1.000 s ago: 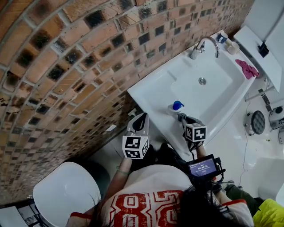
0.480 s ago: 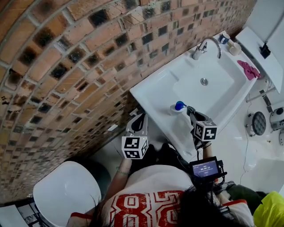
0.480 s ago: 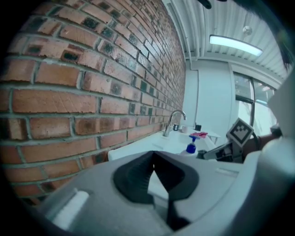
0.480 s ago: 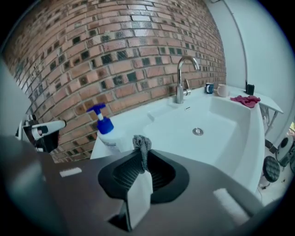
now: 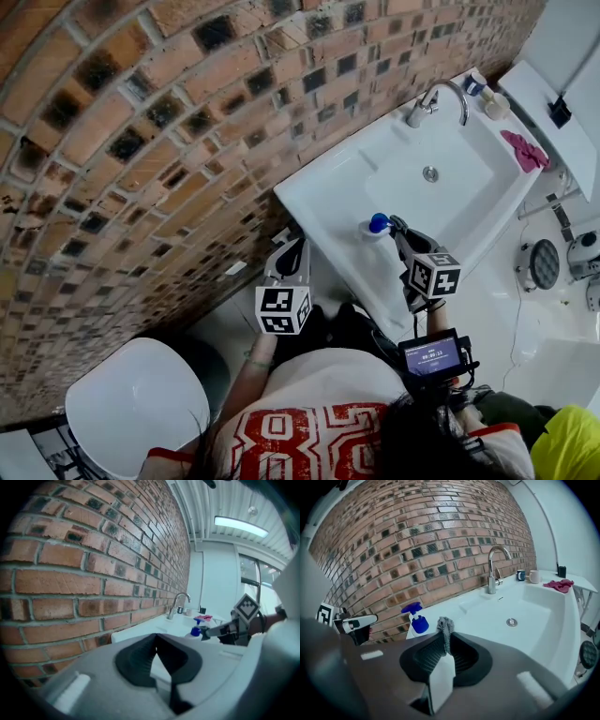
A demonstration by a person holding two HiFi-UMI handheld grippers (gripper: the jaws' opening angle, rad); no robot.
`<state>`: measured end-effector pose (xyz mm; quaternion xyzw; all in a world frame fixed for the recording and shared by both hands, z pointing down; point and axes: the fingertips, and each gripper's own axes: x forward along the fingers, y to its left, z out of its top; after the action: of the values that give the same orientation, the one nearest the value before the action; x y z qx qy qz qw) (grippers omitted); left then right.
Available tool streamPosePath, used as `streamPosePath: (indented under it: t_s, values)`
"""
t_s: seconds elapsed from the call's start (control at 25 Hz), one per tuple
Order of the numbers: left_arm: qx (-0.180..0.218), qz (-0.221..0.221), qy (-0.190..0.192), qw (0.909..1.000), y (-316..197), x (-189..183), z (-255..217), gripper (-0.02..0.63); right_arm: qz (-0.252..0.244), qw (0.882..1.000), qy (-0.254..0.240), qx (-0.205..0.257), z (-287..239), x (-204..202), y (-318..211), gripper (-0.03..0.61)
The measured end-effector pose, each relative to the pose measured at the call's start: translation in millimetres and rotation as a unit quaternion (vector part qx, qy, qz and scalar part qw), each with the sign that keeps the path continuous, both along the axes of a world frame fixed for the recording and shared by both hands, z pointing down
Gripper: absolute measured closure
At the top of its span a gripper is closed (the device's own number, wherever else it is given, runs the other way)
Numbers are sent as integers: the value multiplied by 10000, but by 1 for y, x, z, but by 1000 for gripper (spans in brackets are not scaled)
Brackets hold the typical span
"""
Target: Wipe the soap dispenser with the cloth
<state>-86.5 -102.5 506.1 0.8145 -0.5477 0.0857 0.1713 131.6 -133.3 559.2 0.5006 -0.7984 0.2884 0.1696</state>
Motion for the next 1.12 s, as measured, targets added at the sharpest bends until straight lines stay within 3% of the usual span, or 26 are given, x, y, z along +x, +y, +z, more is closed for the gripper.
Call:
streamPosePath:
  t_s: [0.76,0.96,1.12]
  values:
    - [-33,111,-71,9999,3,11,0,611,-127,9948,113,-1005,85,-8,19,532]
    - [-30,39,-72,10000,1,8,0,611,-262,9959,223,-834,73,-1,12,532]
    - [-32,-70,-85,9999,-1,2,1,611,-510,9973,444,-275,41,11,-13,532]
